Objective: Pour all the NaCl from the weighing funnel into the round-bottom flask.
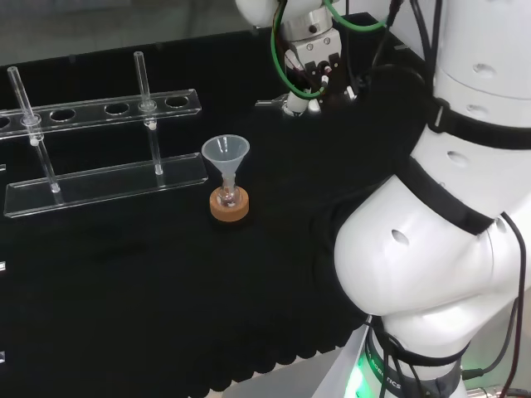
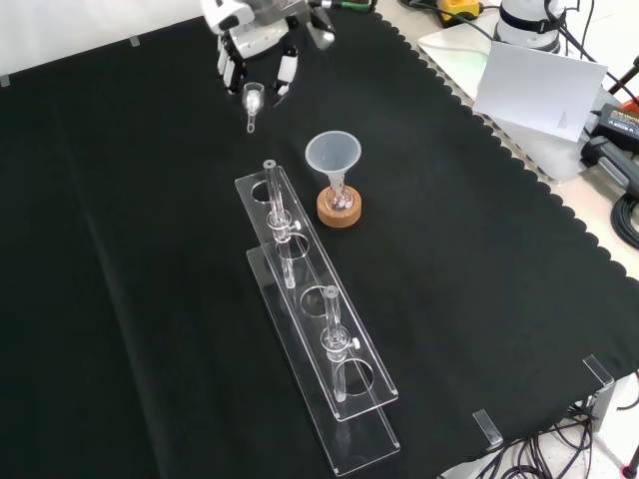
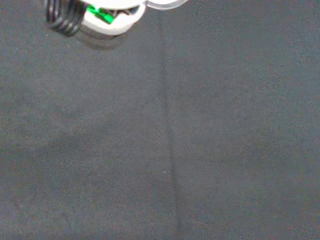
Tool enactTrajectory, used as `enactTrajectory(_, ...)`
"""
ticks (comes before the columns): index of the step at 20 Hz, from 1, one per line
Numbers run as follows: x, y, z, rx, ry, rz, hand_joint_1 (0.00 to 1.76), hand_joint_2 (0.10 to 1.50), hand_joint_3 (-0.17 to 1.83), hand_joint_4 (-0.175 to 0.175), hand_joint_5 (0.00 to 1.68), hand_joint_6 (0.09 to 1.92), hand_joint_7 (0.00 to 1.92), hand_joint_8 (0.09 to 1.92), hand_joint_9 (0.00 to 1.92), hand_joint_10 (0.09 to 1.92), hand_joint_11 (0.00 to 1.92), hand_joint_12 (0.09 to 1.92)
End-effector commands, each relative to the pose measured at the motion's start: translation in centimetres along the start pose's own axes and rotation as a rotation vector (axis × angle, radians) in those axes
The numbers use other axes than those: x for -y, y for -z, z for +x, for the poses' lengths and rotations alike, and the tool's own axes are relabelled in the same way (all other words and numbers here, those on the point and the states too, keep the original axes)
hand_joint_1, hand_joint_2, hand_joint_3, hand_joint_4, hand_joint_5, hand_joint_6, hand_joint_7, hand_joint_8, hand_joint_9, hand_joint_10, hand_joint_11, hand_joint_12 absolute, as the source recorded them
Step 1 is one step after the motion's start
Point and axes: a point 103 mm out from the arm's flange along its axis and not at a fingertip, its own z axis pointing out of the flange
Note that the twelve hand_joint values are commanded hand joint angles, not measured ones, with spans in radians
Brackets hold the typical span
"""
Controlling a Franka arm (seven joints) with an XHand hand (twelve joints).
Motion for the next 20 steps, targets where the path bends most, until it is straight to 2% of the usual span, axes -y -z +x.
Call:
enactTrajectory(1, 3.2, 0.9, -0.4, 0.018, -0.003, -0.009, 1.13, 0.73, 0.47, 0.175, 1.33, 0.49, 0.97, 0.63, 1.34, 0.14, 1.10, 0.87)
enactTrajectory(7, 5.5, 1.6, -0.7, 0.016, -0.004, -0.038, 1.13, 0.73, 0.48, 0.175, 1.33, 0.49, 0.98, 0.63, 1.34, 0.14, 1.10, 0.87)
enactTrajectory(20, 10.2, 2.6, 2.5, 0.056, 0.034, -0.002, 1.13, 0.73, 0.49, 0.175, 1.34, 0.49, 0.98, 0.62, 1.35, 0.13, 1.13, 0.86)
